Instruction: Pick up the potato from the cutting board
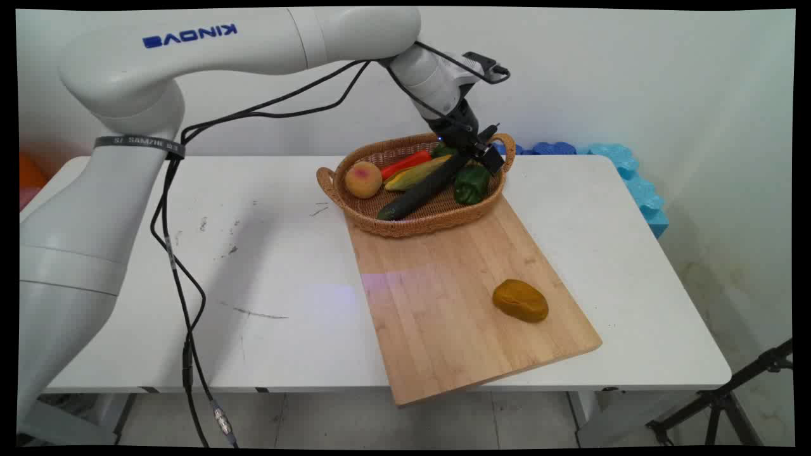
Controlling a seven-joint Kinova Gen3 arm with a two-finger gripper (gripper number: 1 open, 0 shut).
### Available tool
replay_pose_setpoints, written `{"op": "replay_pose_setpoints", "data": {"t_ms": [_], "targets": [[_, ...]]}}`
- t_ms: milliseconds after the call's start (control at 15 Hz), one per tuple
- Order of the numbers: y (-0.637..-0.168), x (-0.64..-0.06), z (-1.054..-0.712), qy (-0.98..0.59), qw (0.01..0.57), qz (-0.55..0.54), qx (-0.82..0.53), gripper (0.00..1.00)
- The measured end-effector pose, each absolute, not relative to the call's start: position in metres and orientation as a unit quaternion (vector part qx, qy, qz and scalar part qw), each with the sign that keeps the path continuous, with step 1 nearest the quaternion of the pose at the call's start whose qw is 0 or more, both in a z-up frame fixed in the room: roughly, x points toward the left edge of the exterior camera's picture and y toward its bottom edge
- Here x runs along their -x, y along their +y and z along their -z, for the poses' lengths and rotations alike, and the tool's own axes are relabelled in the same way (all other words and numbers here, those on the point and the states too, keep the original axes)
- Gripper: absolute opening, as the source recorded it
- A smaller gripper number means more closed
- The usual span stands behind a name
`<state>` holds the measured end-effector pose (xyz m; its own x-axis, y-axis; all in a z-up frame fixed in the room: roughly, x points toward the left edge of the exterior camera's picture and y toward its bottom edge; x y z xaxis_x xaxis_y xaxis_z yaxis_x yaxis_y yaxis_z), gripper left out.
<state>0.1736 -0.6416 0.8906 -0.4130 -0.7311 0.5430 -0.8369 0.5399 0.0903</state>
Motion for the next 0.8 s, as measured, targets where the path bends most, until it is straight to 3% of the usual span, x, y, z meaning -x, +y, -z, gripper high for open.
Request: {"op": "replay_pose_setpoints", "data": {"t_ms": [133,533,800], "targets": [[-0.644,-0.171,-0.898,-0.833,0.277,-0.099,-0.468,1.00],[-0.628,-0.160,-0.998,-0.807,0.345,-0.108,-0.466,1.00],[-0.602,-0.164,-1.046,-0.793,0.381,-0.105,-0.464,1.00]]}}
